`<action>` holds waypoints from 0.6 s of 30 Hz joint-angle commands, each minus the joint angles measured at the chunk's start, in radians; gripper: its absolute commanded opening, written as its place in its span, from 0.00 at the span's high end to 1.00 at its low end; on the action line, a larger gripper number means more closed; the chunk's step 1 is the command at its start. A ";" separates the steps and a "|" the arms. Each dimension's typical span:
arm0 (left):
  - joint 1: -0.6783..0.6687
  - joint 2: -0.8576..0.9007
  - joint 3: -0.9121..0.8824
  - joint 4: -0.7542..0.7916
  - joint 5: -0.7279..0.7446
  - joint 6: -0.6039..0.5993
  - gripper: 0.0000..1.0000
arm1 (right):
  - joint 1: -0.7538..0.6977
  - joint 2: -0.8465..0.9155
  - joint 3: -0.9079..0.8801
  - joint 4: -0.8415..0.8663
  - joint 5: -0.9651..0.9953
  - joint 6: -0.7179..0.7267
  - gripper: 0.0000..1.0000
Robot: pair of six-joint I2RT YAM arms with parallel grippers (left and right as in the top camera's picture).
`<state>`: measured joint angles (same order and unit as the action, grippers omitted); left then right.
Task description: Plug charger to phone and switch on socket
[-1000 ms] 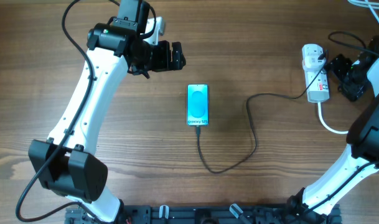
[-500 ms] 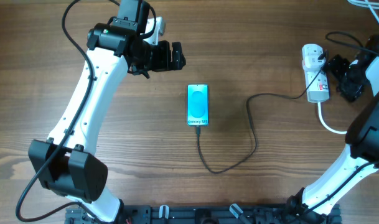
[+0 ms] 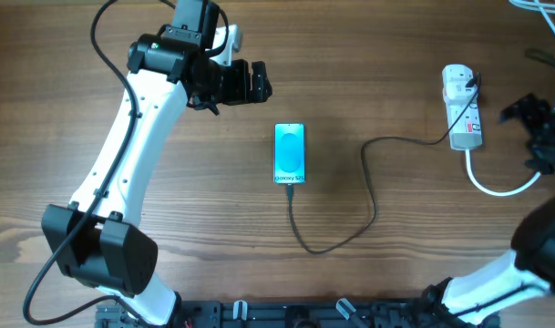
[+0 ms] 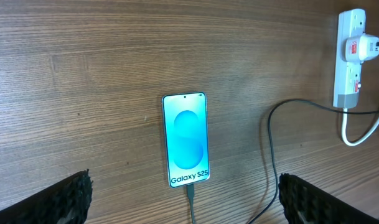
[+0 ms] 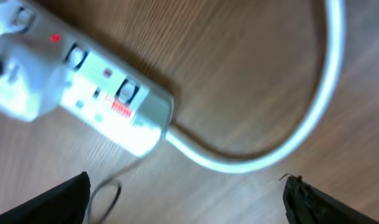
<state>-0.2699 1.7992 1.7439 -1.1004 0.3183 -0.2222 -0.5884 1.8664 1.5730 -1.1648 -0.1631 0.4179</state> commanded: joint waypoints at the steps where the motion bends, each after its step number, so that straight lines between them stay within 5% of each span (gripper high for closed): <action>1: 0.000 0.002 -0.003 0.000 -0.006 0.006 0.00 | 0.023 -0.121 -0.025 -0.054 0.003 -0.025 0.00; 9: 0.000 0.002 -0.003 -0.001 -0.006 0.006 0.00 | 0.129 -0.421 -0.220 -0.026 -0.008 -0.100 0.00; 13: 0.000 0.002 -0.003 0.000 -0.006 0.006 0.00 | 0.198 -0.610 -0.357 -0.013 -0.234 -0.260 0.00; 18: 0.000 0.002 -0.003 0.000 -0.006 0.006 0.00 | 0.231 -0.798 -0.443 -0.018 -0.268 -0.256 0.00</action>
<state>-0.2699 1.7992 1.7439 -1.1000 0.3183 -0.2222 -0.3691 1.1740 1.1740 -1.1854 -0.3489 0.2153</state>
